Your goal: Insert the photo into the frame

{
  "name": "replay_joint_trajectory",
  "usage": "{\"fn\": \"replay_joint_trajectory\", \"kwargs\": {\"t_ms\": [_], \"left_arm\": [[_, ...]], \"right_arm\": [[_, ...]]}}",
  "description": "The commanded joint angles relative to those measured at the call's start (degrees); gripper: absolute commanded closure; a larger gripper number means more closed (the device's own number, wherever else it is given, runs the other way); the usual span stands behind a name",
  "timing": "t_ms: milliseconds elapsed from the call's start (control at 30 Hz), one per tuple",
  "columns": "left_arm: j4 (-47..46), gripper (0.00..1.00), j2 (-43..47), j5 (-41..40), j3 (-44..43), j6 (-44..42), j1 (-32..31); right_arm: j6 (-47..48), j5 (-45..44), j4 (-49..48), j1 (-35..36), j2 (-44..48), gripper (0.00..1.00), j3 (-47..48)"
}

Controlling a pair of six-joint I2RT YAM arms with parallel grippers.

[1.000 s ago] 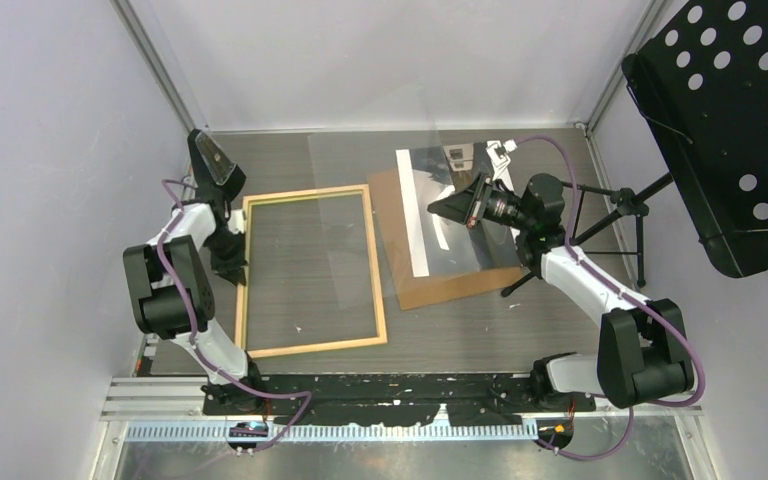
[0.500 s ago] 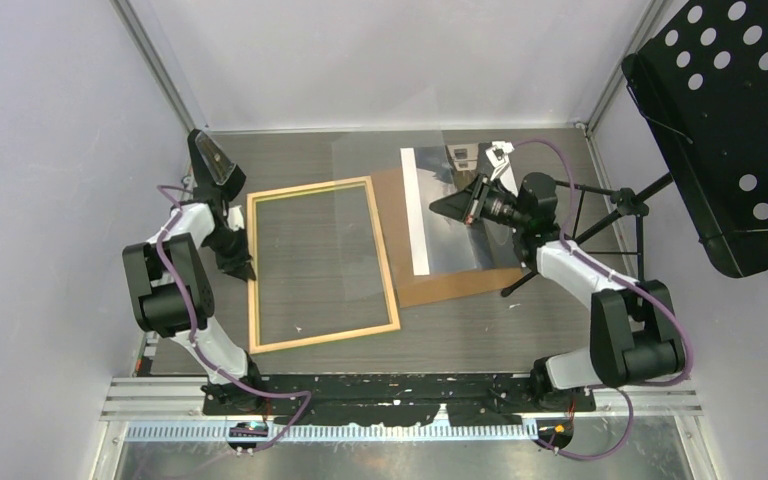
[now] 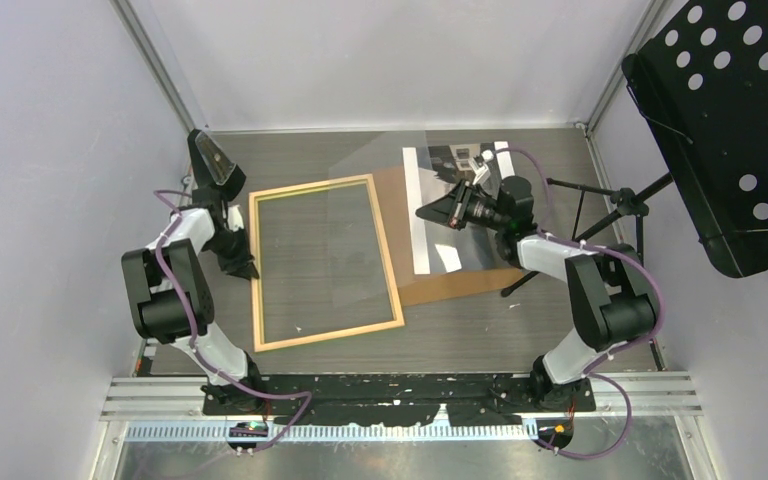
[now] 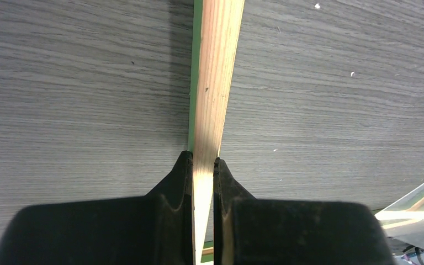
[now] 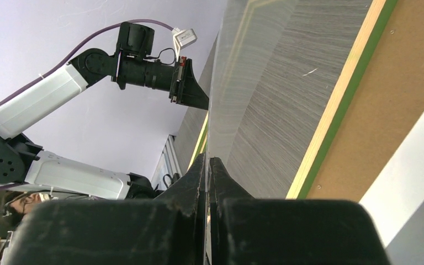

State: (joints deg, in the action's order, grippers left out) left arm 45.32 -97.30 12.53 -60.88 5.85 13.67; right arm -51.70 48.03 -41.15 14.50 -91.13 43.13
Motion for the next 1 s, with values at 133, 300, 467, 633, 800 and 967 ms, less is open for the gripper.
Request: {"fn": "replay_joint_trajectory", "kwargs": {"t_ms": [133,300,467,633,800,967], "left_arm": [[-5.0,1.00,3.1,5.9,2.6,3.1,-0.2],[-5.4,0.98,4.1,6.2,2.7,2.9,-0.2],[-5.4,0.75,4.9,6.6,2.7,2.5,-0.2],[-4.9,0.48,5.7,6.8,2.5,2.1,0.1],[-4.3,0.29,7.6,6.3,2.2,1.5,1.1],[-3.4,0.23,10.8,5.1,1.8,0.7,2.5]], "right_arm": [[-7.0,0.0,-13.5,2.8,-3.1,0.94,2.2],[-10.6,-0.4,-17.7,4.3,-5.5,0.95,1.7],[-11.9,-1.1,-19.3,6.3,-6.9,0.95,1.4],[-13.8,-1.9,-22.1,8.3,-8.9,0.95,1.5],[-16.0,-3.0,-24.3,10.1,-10.9,0.95,1.4],[-17.7,-4.3,-26.7,11.9,-12.4,0.95,1.1]]}}
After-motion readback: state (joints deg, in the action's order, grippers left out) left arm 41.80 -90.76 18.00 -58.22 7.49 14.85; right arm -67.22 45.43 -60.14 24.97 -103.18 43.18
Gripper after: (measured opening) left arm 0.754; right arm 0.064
